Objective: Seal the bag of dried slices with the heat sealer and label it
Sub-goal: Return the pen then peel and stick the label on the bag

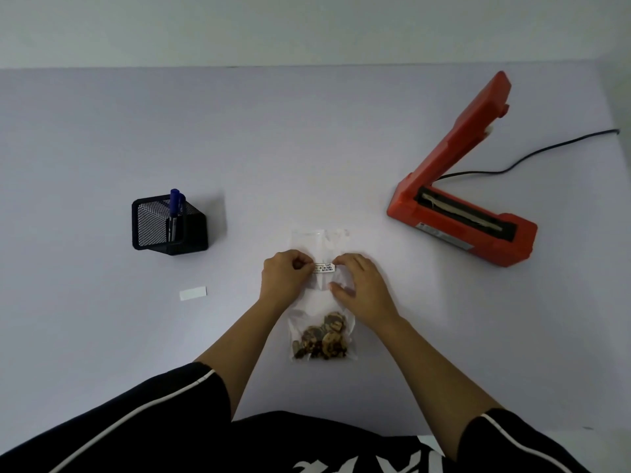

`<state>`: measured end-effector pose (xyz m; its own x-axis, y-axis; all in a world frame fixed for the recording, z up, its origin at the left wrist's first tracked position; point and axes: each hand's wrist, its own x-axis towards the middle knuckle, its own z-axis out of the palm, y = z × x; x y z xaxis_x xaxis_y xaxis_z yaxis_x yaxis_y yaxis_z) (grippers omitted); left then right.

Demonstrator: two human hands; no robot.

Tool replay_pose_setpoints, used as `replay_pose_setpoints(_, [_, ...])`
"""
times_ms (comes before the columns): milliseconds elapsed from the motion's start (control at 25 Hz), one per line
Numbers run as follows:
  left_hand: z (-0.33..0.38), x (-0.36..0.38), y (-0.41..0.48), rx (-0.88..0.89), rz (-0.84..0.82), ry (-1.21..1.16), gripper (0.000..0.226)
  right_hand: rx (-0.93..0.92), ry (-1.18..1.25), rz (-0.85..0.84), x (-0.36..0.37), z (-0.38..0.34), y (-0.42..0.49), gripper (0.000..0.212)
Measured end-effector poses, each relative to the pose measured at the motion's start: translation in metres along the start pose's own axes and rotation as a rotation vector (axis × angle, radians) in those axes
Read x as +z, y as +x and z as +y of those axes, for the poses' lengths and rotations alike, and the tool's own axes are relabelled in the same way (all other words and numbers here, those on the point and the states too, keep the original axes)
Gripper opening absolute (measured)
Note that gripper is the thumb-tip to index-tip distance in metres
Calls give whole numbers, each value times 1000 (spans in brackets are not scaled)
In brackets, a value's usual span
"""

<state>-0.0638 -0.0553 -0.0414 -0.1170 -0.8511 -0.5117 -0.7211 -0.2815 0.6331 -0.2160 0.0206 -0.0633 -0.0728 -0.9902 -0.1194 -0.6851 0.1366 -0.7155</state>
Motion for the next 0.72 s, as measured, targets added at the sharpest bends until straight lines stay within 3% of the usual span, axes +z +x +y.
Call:
replay_pose_setpoints(320, [2, 4, -5, 24, 43, 65, 10, -90, -186, -14, 3, 5, -4, 28])
replay_pose_setpoints(720, [-16, 15, -6, 248, 141, 154, 16, -93, -259, -45, -2, 7, 0, 21])
